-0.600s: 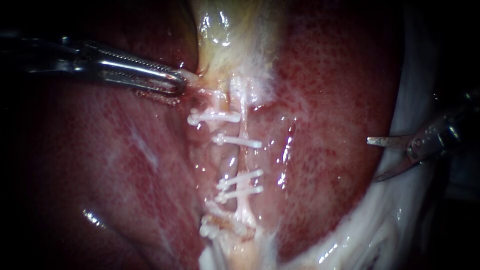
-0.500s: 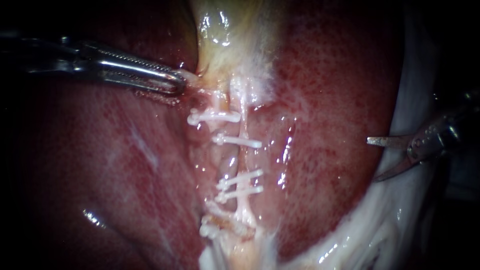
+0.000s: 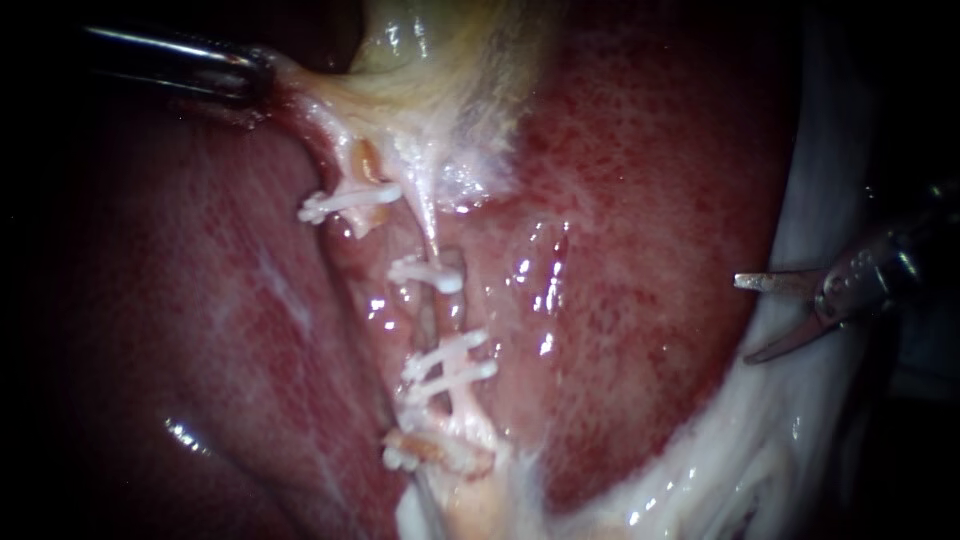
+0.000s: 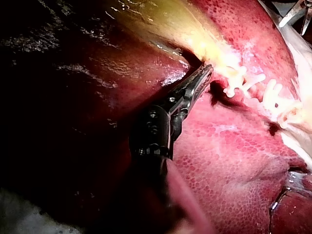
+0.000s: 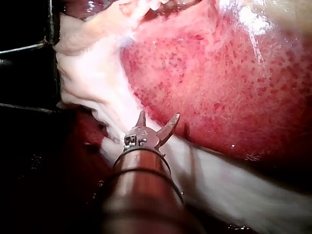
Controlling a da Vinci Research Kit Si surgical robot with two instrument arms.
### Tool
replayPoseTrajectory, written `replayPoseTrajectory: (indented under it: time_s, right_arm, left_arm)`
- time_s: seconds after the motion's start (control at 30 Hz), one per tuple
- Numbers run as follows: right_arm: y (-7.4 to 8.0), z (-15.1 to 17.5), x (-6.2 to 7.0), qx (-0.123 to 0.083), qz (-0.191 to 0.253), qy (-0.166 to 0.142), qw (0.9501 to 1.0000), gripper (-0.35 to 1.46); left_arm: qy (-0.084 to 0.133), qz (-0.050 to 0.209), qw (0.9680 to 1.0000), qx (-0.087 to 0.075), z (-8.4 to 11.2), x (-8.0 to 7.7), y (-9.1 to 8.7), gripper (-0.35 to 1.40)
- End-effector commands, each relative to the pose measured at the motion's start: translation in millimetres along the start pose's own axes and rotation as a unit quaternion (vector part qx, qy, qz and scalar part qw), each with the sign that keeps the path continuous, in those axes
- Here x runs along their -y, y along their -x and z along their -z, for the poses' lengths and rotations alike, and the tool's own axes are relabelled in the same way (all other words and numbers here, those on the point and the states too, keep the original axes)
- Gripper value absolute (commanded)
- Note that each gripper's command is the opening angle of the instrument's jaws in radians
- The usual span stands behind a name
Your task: Go to the cutting position right tube
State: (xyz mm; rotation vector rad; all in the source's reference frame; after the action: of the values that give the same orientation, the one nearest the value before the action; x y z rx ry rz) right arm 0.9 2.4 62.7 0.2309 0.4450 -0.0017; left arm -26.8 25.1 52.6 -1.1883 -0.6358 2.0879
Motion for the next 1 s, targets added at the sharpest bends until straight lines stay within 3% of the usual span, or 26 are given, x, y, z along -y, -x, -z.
replayPoseTrajectory:
  time_s: [0.03, 0.23, 0.43, 0.53, 0.63, 0.8, 1.0]
  right_arm:
    - [0.0, 0.0, -0.1, 0.000, 0.000, 0.000, 1.0000, 1.31]
    - [-0.6, 0.4, -0.2, -0.009, -0.003, -0.014, 0.9999, 1.28]
    - [-2.9, 1.0, -0.1, -0.057, -0.013, -0.046, 0.9972, 1.28]
    - [-4.5, 1.1, 0.2, -0.087, -0.036, -0.071, 0.9930, 1.28]
    - [-6.3, 0.9, 0.6, -0.124, -0.062, -0.117, 0.9835, 1.28]
    - [-9.8, 0.0, 0.8, -0.181, -0.104, -0.158, 0.9651, 1.28]
    - [-13.4, -1.7, 0.3, -0.222, -0.155, -0.204, 0.9407, 1.33]
  left_arm:
    - [-0.001, 0.000, 1.0000, -0.001, 0.0, -0.1, 0.0, -0.35]
    - [-0.001, 0.000, 1.0000, -0.002, -0.1, -0.2, 0.0, -0.35]
    - [-0.002, 0.000, 1.0000, -0.003, -0.1, -0.3, 0.0, -0.35]
    - [-0.002, 0.000, 1.0000, -0.003, -0.1, -0.3, 0.0, -0.35]
    - [-0.002, 0.000, 1.0000, -0.003, -0.1, -0.4, 0.1, -0.35]
    - [-0.002, 0.000, 1.0000, -0.003, -0.2, -0.4, 0.2, -0.35]
    - [-0.003, 0.000, 1.0000, -0.003, -0.2, -0.5, 0.1, -0.35]
